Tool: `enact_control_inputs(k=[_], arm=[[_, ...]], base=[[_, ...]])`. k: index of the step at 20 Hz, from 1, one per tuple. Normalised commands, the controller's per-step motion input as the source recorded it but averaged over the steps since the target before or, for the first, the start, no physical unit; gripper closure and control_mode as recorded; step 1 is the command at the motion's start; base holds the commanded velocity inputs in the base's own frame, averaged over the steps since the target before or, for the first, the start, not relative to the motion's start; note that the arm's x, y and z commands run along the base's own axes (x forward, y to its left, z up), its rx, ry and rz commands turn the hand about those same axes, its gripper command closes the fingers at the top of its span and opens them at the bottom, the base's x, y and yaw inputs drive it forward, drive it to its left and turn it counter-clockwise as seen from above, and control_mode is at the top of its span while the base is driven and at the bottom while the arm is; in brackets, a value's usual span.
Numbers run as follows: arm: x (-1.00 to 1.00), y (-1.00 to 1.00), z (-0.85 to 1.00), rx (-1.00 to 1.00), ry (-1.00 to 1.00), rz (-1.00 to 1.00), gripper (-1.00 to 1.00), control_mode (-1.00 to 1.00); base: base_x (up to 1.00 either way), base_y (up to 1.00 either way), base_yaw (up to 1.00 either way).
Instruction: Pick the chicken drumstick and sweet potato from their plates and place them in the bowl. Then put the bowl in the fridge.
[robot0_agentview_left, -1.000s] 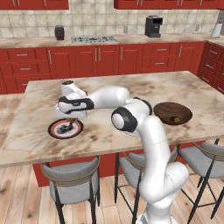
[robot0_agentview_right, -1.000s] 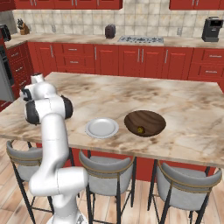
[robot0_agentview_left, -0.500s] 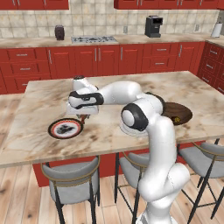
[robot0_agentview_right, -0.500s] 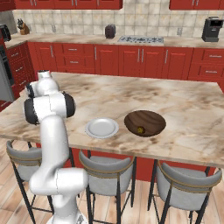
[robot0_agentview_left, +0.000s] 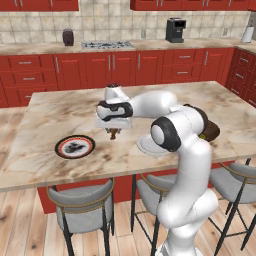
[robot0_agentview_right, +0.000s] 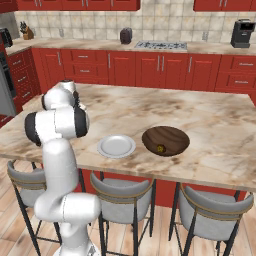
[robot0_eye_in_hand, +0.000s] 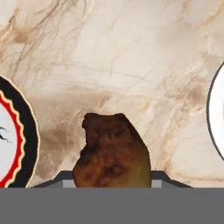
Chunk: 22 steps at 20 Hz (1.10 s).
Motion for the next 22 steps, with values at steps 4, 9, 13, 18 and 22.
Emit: enact_control_inputs(k=[4,9,13,18,22], arm=[[-0.03,-0.84,0.05,0.07,-0.01,0.0,1.0,-1.0],[0.0,-0.84,0.01,0.05,0.0,0.0,1.0,-1.0],[0.0,-0.85,0.0,0.05,0.0,0.0,1.0,-1.0],[0.02,-0.82,0.0,0.06,0.0,0.0,1.0,-1.0],[0.04,-0.82,0.0,0.08,0.0,0.0,1.0,-1.0]], base=[[0.0,0.0,0.0],[0.0,0.0,0.0],[0.0,0.0,0.0],[0.0,0.0,0.0],[0.0,0.0,0.0]])
